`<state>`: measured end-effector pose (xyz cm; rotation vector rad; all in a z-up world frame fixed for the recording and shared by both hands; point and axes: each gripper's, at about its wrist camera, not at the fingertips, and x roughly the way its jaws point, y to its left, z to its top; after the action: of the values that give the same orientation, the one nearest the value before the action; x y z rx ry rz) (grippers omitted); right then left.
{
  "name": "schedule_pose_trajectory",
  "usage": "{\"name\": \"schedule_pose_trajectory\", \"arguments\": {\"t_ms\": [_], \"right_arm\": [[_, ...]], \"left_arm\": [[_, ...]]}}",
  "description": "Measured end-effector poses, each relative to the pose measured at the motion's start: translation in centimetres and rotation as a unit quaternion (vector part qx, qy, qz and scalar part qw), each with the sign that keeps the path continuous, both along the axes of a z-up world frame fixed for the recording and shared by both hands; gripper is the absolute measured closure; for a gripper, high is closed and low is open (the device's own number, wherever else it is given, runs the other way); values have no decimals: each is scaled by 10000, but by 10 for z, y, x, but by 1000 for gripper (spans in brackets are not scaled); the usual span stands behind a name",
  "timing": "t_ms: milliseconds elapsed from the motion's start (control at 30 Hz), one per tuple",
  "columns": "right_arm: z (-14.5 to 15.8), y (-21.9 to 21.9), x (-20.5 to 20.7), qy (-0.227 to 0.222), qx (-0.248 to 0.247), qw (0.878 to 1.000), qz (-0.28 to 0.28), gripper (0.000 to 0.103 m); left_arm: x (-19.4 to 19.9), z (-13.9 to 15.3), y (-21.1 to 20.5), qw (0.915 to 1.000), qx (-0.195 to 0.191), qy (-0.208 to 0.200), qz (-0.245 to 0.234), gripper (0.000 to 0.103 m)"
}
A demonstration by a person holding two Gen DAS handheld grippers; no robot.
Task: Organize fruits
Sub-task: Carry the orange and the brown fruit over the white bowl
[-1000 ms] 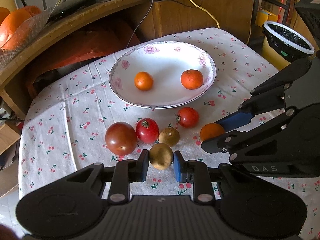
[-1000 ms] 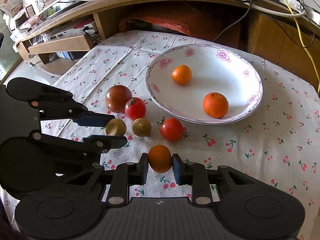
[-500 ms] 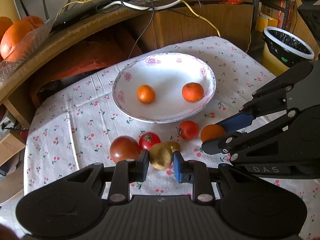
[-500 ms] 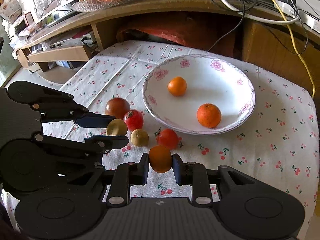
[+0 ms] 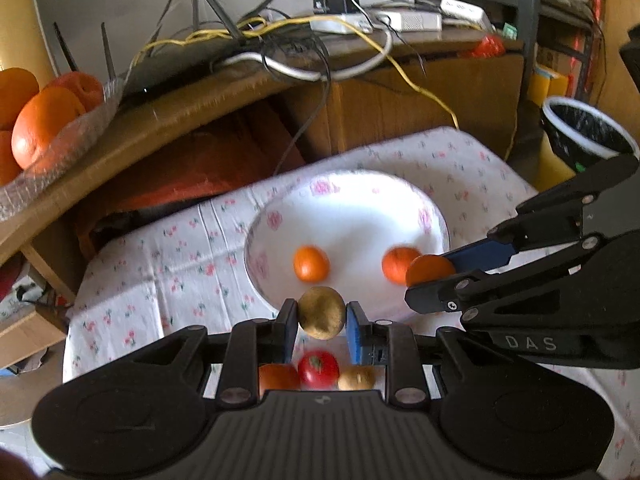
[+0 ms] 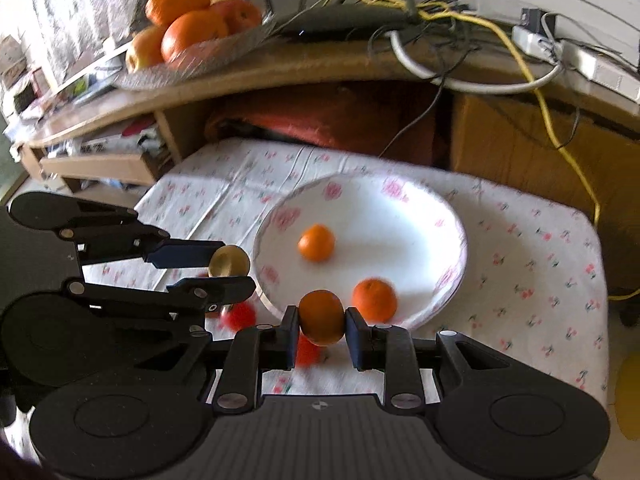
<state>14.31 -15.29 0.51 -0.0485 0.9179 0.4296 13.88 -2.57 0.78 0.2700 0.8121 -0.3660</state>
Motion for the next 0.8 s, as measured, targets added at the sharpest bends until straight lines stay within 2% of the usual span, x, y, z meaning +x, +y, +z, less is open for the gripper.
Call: {"name": "schedule_pose_trajectory", "arguments": {"t_ms": [433, 800], "right_arm": [[-5, -16, 36, -86, 61, 9994, -316, 80], [-13, -18, 64, -54, 9, 9995, -298, 80]], "left_arm": [[43, -7, -10, 9990, -308, 74, 326, 70], [69, -18, -13, 9987, -294, 82, 403, 70]]}}
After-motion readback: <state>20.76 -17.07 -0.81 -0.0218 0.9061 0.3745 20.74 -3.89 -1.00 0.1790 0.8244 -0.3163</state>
